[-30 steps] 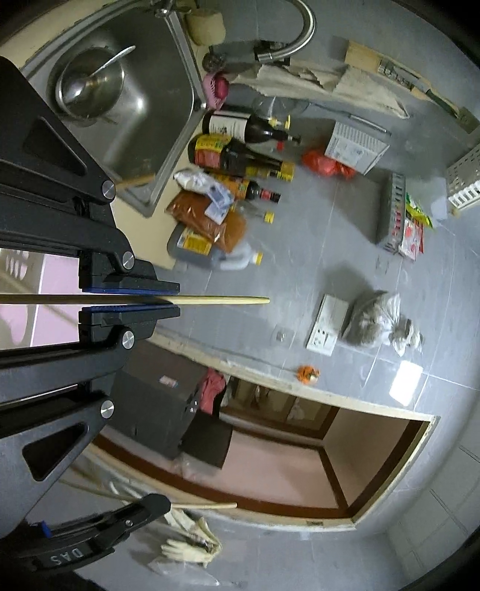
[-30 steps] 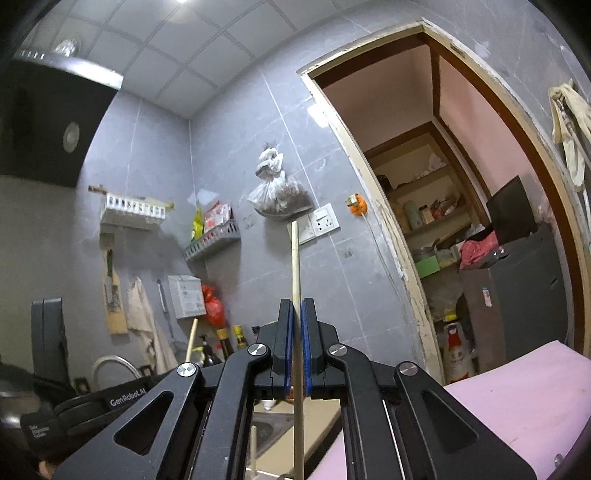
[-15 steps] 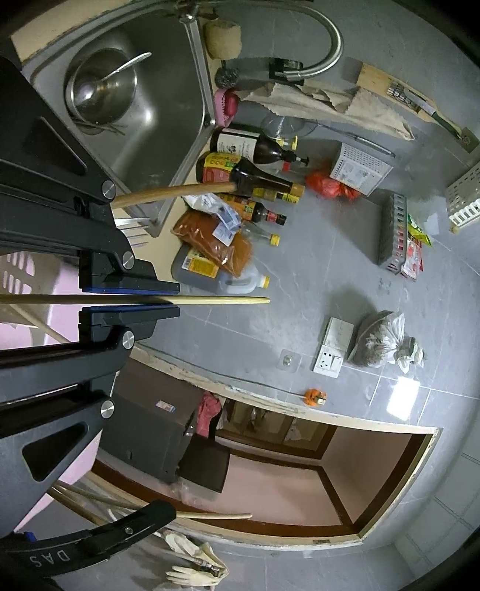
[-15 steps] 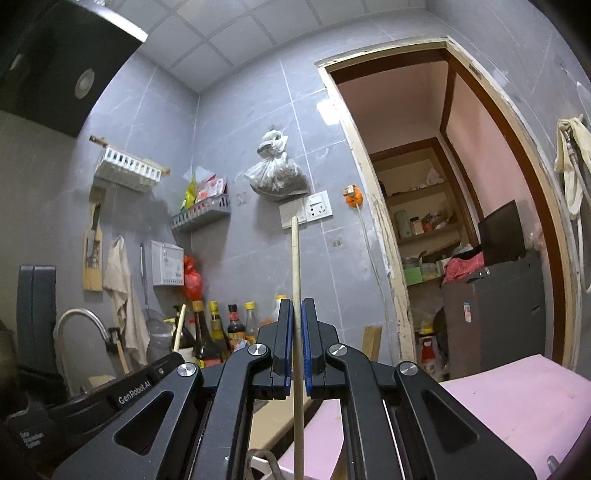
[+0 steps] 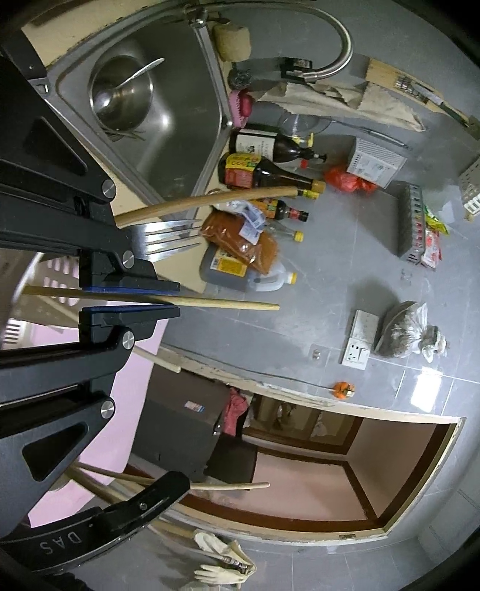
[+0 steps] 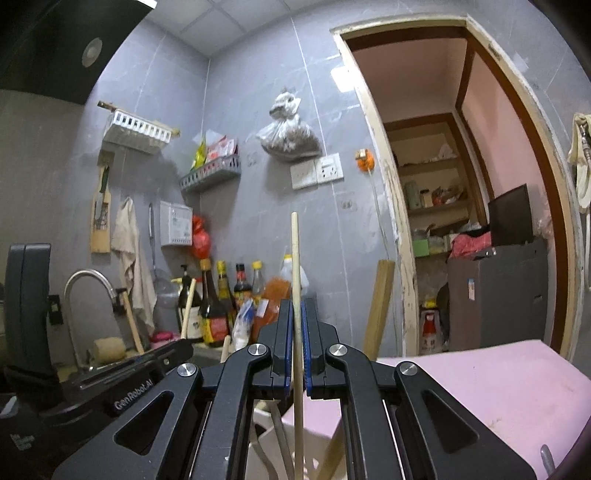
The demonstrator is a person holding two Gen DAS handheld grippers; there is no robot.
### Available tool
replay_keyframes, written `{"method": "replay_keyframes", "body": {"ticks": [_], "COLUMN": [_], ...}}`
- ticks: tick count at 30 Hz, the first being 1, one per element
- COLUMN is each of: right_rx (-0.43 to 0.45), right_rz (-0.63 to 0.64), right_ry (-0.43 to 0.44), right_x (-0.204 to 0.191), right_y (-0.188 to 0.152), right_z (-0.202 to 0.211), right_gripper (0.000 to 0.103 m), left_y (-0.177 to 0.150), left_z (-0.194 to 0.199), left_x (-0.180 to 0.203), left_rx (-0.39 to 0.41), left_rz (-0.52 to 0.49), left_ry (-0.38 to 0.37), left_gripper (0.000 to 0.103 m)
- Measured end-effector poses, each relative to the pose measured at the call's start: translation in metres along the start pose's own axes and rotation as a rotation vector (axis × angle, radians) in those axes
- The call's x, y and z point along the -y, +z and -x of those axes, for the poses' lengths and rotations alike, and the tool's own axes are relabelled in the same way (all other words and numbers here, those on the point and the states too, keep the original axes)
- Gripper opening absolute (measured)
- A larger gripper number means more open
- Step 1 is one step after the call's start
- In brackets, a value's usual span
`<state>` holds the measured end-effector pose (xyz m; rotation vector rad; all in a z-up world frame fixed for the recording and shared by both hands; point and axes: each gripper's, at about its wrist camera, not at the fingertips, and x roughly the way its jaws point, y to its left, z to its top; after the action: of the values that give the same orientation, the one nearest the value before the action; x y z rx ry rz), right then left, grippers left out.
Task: Organize utensils
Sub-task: 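Open both tools to drop the chopsticks into the holder, then move both tools back down to the two metal spoons on the tablecloth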
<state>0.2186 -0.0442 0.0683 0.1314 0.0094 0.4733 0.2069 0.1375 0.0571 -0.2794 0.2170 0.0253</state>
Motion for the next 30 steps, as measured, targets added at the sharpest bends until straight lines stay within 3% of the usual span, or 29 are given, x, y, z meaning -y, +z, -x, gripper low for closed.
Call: {"method": "replay_keyframes", "body": {"ticks": [12, 22, 25, 27, 30], "right_rx": [-0.127, -0.138, -0.121, -0.110, -0.090], "right_rz": [-0.038, -0.054, -0.052, -0.050, -0.046], "right_ry": [0.032, 0.060, 0.064, 0.067, 0.062], "right_x": [0.011, 0.013, 0.013, 0.014, 0.017], "right_y": [-0.001, 0.004, 0.009, 0.014, 0.021], "right_z": [0.009, 0.018, 0.025, 0.030, 0.039], "right_gripper": [0.004, 0.005, 0.007, 0.010, 0.018], "left_y": [-0.008, -0.005, 0.000, 0.003, 0.009], "left_z": [0.011, 0.017, 0.023, 0.027, 0.033], "left_x": [0.002, 0.004, 0.006, 0.008, 0.013], "left_rx": [-0.094, -0.123, -0.106, -0.089, -0.068], "left_rz": [-0.015, 0.019, 0.024, 0.023, 0.020], "left_ry": [-0.045, -0.084, -0.091, -0.093, -0.105], "left_gripper": [0.003, 0.005, 0.012, 0.022, 0.026]}}
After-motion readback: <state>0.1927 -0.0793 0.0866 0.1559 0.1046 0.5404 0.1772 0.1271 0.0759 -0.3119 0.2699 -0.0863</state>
